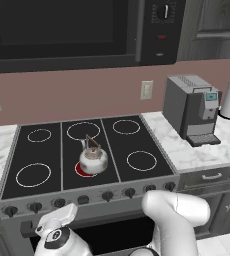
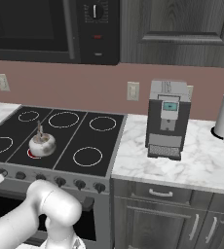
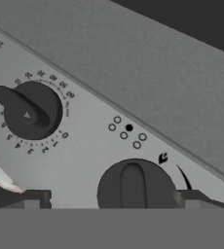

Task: The kettle is done boiling. Turn off the stove, then wait for 300 timesteps before moving the kettle to the dining table.

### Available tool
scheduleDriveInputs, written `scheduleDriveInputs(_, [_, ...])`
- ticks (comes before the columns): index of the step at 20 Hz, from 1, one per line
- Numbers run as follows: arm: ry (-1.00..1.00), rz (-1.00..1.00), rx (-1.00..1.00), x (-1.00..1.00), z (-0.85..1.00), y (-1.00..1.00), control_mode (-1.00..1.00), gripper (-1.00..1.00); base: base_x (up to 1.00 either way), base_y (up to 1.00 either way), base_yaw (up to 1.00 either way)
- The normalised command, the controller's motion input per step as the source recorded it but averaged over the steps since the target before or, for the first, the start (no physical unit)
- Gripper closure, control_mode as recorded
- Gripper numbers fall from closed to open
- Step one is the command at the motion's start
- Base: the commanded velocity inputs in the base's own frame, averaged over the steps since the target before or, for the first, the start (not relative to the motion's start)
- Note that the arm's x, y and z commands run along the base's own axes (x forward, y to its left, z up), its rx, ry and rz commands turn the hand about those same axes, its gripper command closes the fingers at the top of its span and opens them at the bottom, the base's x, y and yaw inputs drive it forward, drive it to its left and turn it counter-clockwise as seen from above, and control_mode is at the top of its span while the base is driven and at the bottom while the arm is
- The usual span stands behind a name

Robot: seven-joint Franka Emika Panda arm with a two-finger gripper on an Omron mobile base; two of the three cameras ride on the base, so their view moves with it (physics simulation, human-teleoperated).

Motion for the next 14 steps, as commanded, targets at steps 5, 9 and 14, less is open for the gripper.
scheduleDriveInputs(5, [0.0,0.0,-0.02,0.08,-0.01,0.05,-1.0,-1.0,0.0,0.0,0.0])
scheduleDriveInputs(9, [0.0,0.0,-0.02,0.08,-0.03,0.06,-1.0,-1.0,0.0,0.0,0.0])
scheduleDriveInputs(14, [0.0,0.0,-0.01,0.14,-0.03,0.04,-1.0,-1.0,0.0,0.0,0.0])
